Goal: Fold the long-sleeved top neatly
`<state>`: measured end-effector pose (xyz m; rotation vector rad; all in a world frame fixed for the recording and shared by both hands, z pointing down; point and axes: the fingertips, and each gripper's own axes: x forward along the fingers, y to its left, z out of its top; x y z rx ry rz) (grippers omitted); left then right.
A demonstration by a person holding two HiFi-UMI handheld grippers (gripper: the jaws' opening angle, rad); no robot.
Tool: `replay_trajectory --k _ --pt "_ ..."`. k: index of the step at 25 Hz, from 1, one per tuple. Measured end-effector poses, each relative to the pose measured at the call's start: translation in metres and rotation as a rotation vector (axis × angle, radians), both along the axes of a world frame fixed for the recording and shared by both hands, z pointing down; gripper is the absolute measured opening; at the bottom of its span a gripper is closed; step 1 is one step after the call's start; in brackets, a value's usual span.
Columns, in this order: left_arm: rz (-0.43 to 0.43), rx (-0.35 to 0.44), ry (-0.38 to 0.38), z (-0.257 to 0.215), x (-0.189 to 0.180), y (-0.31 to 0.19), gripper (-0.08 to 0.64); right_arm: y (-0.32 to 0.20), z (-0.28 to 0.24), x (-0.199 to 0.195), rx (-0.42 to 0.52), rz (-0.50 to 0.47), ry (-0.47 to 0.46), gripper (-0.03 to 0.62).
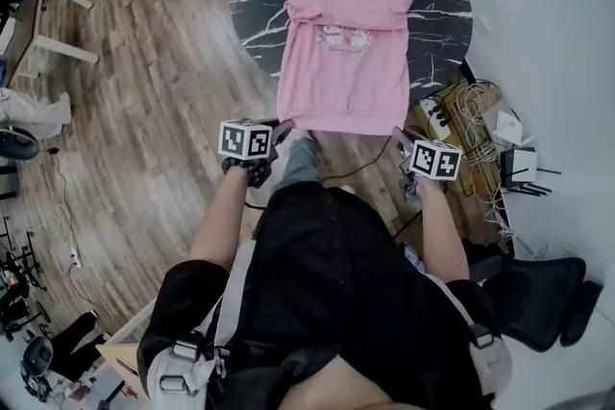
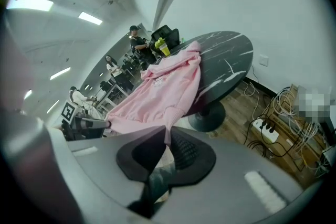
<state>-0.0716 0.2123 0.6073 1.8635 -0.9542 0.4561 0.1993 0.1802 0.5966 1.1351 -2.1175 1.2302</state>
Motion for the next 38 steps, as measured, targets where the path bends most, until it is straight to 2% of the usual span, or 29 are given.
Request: replay_trajectory --k 4,10,17,22,29,38 --pt "-0.007 0.031 0.042 -0.032 0.000 -0.019 0.032 -0.021 -0.037 -0.001 0.066 0.015 -0.023 0.023" --pt "0.030 0.095 0.011 -0.054 0.002 -0.066 0.032 -0.067 -0.066 -0.001 0.138 0.023 -0.042 0.021" --pt "0.044 0.121 0.017 -0.075 -0.012 -0.129 0.032 -0.128 -0.082 -0.009 0.174 0.047 -0.032 0.021" --pt "0.046 0.118 0.070 -0.090 -0.018 -0.174 0.032 -0.173 -0.096 -0.016 0.201 0.068 -0.028 0.021" --pt "0.081 0.134 0.099 -0.108 -0.026 -0.230 0.032 -0.228 -0.113 -0.028 0.236 0.106 -0.018 0.021" --pt "0.126 0.116 0.089 -0.114 -0.040 -0.301 0.034 -0.292 -0.121 -0.044 0.271 0.178 0.014 0.023"
